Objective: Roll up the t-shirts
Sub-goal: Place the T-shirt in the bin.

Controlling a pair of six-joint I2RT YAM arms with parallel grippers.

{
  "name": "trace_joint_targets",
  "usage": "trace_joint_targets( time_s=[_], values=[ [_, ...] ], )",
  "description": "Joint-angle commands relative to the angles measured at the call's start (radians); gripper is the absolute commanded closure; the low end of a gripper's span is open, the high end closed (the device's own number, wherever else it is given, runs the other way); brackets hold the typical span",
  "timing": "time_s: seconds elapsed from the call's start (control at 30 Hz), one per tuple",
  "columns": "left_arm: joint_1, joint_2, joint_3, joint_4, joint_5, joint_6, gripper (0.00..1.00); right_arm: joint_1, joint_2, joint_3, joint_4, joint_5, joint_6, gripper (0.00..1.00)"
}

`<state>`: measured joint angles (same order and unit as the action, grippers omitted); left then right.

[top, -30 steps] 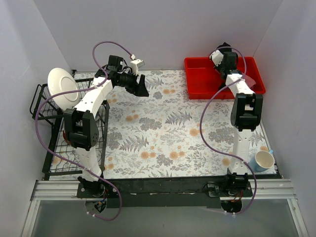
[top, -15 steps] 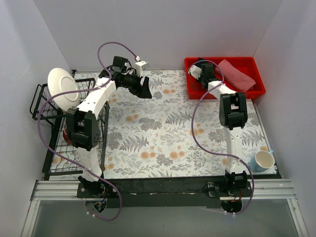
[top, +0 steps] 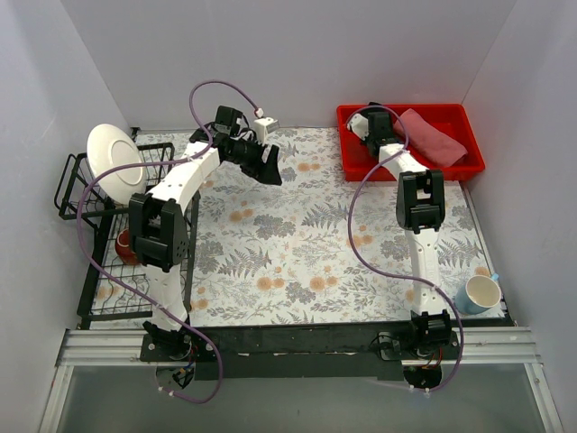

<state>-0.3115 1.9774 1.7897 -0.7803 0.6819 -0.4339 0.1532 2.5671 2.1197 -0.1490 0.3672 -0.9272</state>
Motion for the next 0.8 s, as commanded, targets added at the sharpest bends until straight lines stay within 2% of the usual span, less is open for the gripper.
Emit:
trace_joint_targets(
  time_s=[0.0,0.43,0.77],
  values=[
    [-0.017,0.004,0.050,-0.005,-0.004,0.012,0.30,-0.033,0.047,0.046,-0.017,0.082,0.047,0.99],
    [-0.031,0.028,0.050,-0.010,-0.012,0.012,0.30,-0.144,0.111,0.095,-0.012,0.275,0.151,0.99],
    [-0.046,0.052,0.079,-0.005,-0.021,0.015,0.30,-0.199,0.105,0.083,-0.078,0.320,0.235,0.99]
  ],
)
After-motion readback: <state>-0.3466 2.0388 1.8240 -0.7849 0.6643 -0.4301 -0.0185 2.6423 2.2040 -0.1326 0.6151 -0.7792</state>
